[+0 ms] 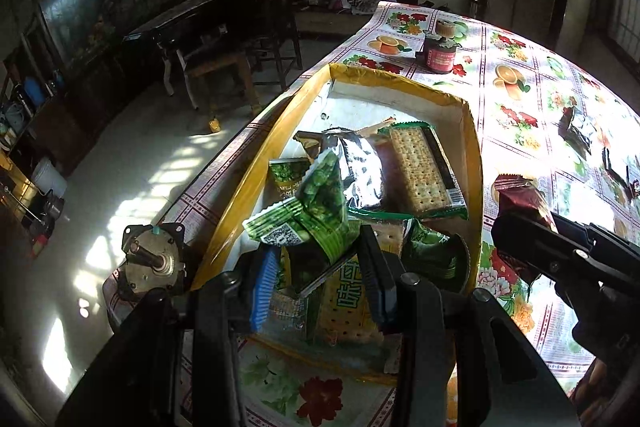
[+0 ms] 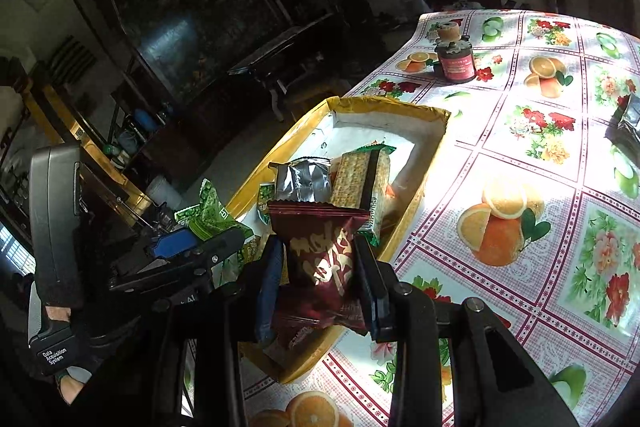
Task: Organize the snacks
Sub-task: 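Lower both packs into the tray and open both tools to release, then move both tools from the tray back to the loose snacks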
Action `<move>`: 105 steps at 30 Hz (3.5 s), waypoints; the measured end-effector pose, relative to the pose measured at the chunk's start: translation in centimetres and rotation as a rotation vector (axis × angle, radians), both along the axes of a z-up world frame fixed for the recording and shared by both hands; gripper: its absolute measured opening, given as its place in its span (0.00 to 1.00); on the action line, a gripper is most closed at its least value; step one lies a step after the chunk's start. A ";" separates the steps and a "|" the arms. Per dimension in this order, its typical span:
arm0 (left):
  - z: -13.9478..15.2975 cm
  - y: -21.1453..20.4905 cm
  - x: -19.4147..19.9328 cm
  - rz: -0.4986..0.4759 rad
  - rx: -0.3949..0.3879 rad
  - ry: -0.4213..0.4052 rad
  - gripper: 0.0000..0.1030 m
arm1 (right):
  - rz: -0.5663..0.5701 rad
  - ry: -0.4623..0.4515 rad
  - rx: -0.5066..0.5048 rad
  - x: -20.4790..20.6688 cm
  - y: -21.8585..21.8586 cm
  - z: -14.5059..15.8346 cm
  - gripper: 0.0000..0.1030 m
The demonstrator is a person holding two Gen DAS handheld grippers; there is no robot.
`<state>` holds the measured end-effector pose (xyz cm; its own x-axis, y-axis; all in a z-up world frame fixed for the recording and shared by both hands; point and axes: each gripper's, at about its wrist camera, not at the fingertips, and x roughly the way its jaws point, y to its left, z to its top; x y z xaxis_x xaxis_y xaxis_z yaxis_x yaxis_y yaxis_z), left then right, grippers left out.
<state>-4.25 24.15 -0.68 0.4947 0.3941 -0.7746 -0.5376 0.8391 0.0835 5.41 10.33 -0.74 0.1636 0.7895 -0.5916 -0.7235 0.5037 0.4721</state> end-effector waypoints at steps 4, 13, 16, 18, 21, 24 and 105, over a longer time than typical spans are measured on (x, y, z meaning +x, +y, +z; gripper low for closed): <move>-0.2 0.2 0.3 0.001 -0.001 0.006 0.40 | 0.006 0.004 -0.001 0.4 0.8 -0.3 0.34; -0.5 0.7 1.1 0.000 -0.011 0.015 0.40 | 0.014 0.015 -0.008 0.9 1.9 -0.7 0.34; -0.7 0.8 1.4 0.000 -0.012 0.021 0.40 | 0.017 0.018 -0.009 1.0 2.0 -0.9 0.34; -0.8 0.9 1.6 0.000 -0.014 0.025 0.40 | 0.017 0.022 -0.010 1.1 2.1 -1.0 0.34; -1.0 1.0 1.8 0.000 -0.019 0.029 0.40 | 0.018 0.027 -0.010 1.4 2.3 -1.2 0.34; -1.1 1.0 2.1 -0.001 -0.022 0.035 0.40 | 0.020 0.032 -0.013 1.5 2.4 -1.3 0.34; 3.7 -8.9 1.5 -0.147 0.069 -0.026 0.68 | -0.264 0.006 0.008 2.4 -13.5 -0.4 0.57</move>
